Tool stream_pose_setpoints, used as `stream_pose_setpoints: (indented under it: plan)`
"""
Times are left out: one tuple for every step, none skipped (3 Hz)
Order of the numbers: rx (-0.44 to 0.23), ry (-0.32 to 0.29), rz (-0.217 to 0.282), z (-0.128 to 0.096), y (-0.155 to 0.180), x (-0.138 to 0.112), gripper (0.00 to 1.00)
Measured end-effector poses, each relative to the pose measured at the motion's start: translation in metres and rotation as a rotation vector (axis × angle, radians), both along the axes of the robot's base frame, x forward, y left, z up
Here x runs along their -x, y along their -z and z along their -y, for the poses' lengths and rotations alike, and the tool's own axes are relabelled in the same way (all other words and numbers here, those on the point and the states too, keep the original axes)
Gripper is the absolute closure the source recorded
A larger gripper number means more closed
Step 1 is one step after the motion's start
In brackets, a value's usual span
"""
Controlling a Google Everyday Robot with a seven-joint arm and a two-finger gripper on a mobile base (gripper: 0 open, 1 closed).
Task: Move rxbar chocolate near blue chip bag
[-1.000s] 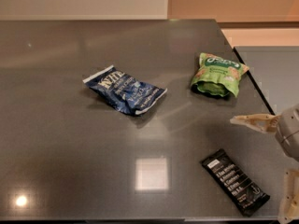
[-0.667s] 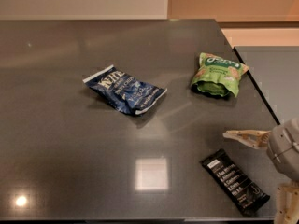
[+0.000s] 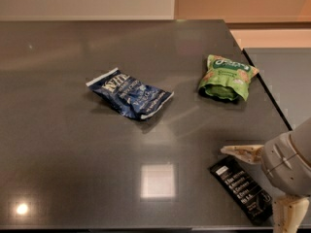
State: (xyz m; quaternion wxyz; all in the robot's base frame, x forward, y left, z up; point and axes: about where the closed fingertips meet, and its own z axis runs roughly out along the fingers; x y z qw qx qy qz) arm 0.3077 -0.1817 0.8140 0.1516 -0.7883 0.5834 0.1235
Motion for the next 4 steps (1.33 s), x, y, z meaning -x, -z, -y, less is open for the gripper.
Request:
stream_pose_setpoints:
  plan:
    - [0.018,-0.015,-0.022,-0.003,0.004,-0.002,0.18]
    - [0.030,-0.026,-0.046,-0.004,0.005,-0.004,0.42]
    - [0.035,-0.031,-0.063,-0.004,0.001,-0.006,0.64]
    - [0.035,-0.031,-0.063,-0.004,-0.007,-0.006,0.87]
